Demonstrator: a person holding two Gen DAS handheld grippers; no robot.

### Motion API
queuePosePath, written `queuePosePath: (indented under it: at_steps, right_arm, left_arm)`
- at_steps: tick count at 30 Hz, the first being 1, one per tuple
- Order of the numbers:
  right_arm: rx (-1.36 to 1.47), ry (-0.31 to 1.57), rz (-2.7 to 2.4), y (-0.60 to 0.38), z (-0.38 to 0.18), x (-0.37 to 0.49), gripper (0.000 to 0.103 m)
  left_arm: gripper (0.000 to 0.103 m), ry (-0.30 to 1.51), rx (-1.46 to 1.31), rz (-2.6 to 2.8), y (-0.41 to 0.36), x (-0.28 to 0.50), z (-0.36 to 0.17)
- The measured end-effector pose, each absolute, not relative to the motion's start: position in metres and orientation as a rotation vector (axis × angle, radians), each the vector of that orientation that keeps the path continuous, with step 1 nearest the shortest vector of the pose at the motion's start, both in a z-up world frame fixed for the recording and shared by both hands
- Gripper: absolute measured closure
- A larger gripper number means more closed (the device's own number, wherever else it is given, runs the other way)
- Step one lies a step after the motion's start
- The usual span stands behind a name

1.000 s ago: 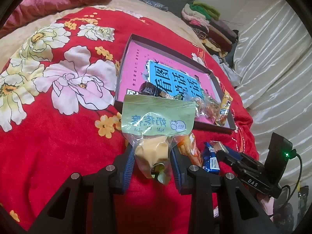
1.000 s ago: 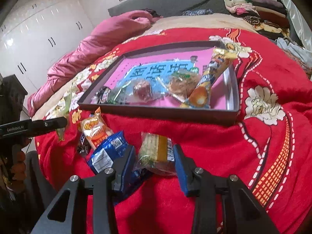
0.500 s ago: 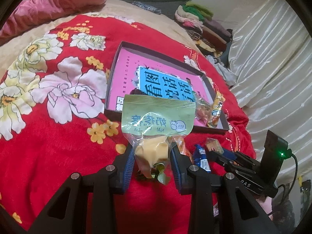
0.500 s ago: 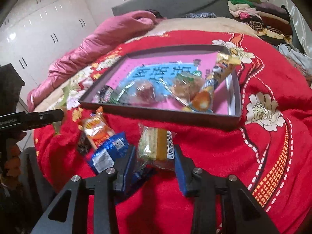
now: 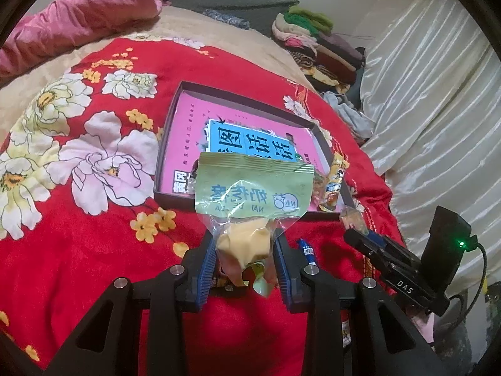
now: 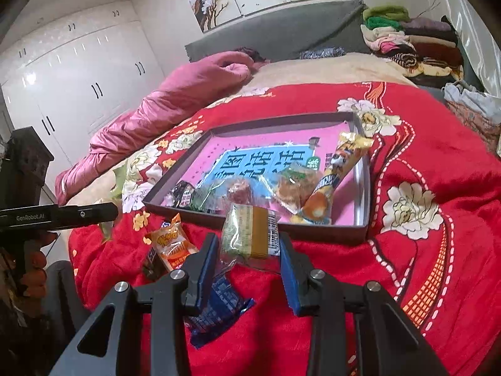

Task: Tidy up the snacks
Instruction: 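Lift the green candy bag with the left tool while the right tool lifts the cake packet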

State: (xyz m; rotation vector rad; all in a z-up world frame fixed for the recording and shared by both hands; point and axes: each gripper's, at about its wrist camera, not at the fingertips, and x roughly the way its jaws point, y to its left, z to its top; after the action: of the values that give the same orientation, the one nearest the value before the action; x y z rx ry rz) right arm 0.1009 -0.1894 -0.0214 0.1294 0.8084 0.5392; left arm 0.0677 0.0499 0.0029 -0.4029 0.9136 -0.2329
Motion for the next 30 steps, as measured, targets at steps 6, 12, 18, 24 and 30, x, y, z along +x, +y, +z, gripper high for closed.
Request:
queuePosePath:
  at_steps: [6, 12, 18, 24, 30]
  right_arm:
    - [0.138, 0.786, 0.52, -0.195, -0.019, 0.103, 0.064]
    - [0.155, 0.767, 0.495, -0.202, -0.016, 0.108, 0.064]
    - [0.162, 0.749, 0.484, -0.207, -0.014, 0.108, 0.064]
    - [0.171, 0.733, 0.475, -0.209, -0.012, 0.109, 0.064]
    - [0.183, 0.73, 0.464, -0.213, -0.012, 0.11, 0.064]
  left_arm:
    - [0.067, 0.902, -0.403, -0.208, 0.055, 0.071, 0.006]
    - [0.067, 0.888, -0.405, -0.187, 0.061, 0.078, 0.008]
    - [0.067, 0.878, -0.411, -0.167, 0.067, 0.085, 0.007]
    - [0.067, 0.866, -0.403, -0.151, 0.07, 0.091, 0.008]
    - [0.067, 0.853, -0.385, -0.135, 0.069, 0.1, 0.007]
